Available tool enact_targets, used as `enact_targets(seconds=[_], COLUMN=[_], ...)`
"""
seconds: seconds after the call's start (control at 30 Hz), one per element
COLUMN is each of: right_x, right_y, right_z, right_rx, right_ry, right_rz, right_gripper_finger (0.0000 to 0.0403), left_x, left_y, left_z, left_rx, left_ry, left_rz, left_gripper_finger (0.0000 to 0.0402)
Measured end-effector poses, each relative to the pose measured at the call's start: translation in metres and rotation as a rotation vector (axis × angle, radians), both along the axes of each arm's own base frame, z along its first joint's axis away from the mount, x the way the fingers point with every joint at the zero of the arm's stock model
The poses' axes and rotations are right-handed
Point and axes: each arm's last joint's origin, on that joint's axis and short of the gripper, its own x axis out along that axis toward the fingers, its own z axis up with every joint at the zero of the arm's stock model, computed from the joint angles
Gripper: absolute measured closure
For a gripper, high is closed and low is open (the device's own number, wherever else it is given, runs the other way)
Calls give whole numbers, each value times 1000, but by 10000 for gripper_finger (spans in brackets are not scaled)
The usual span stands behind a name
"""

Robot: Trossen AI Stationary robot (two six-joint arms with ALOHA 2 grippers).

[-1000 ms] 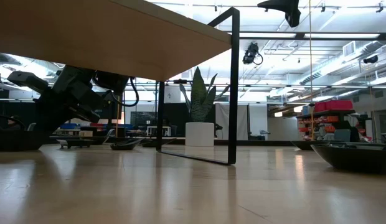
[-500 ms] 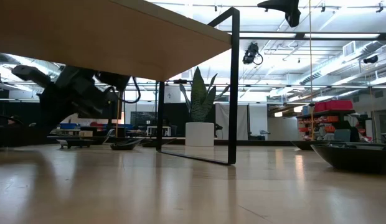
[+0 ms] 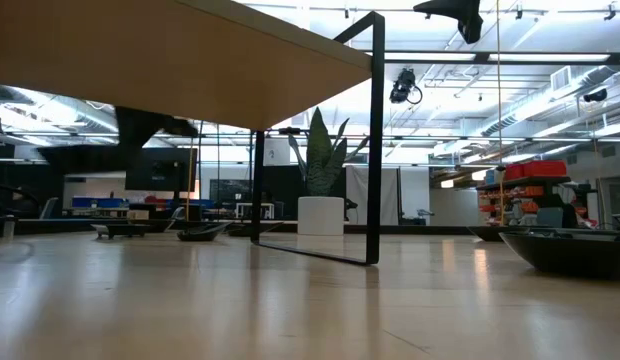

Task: Pick & Place Mini shaped plates
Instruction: Stack the black distorted square plate on top of the black distorted square plate on the shelf

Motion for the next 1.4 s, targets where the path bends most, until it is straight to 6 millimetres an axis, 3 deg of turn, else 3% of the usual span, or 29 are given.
enact_targets(seconds=[0.33, 0.7, 0.97, 1.4], right_x=[0, 0, 0, 0], right_y=[0, 2, 4, 5], right_z=[0, 0, 0, -2], right_rx=[-6, -4, 3, 16], right_ry=[0, -1, -3, 20], right_rz=[3, 81, 137, 168], right_gripper_finger=[193, 193, 193, 193], left_x=[21, 31, 25, 8], left_y=[-10, -70, -124, -188], left_z=[87, 166, 186, 187], left_rx=[78, -11, -118, -257], left_ry=[-182, -463, -537, -483], left_rz=[74, 7, -169, -318], left_gripper_finger=[400, 400, 400, 400])
